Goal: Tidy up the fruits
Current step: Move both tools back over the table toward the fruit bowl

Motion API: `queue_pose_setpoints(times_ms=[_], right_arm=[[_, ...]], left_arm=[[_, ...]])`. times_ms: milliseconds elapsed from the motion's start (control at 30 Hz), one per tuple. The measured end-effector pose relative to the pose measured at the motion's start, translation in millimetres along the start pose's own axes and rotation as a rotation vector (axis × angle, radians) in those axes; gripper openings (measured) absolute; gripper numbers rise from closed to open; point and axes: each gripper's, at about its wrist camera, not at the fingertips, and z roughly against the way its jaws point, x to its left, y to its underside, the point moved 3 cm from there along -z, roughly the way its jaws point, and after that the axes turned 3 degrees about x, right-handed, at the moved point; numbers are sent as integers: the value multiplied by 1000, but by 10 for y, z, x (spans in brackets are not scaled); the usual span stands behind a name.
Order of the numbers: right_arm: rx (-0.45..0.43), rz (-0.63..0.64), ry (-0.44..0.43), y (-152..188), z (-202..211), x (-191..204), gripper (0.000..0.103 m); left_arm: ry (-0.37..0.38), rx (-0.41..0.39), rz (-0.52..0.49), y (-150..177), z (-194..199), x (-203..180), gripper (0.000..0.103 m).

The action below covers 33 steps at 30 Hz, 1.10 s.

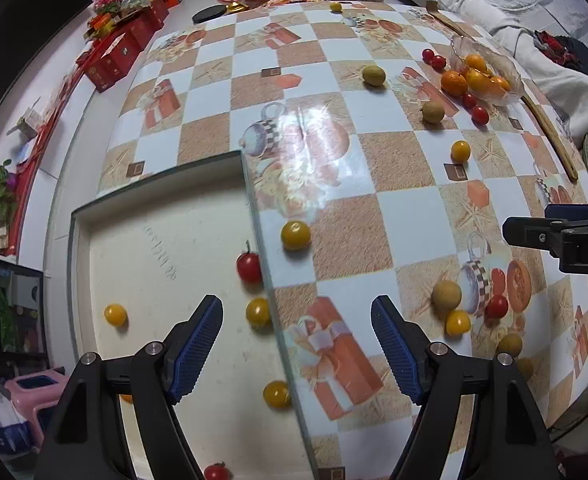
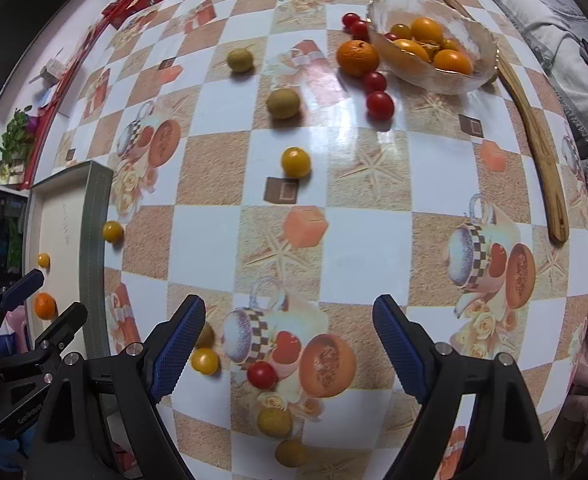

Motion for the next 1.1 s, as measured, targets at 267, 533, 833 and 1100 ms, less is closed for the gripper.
queue_pose_setpoints(times_ms=[267, 533, 833, 1100], right_arm=[[-25, -27, 10, -191, -15, -186, 88], [-53, 5, 12, -395, -86, -201, 83], [-59, 53, 10, -543, -235, -109, 82], [-86, 70, 23, -584, -331, -103, 79]], left_arm=[[21, -21, -31, -382, -34, -181, 78], [25, -46, -1, -1071, -208, -174, 78], [63, -76, 5, -1811, -502, -422, 78], [60, -74, 3, -2179, -823, -646, 78]])
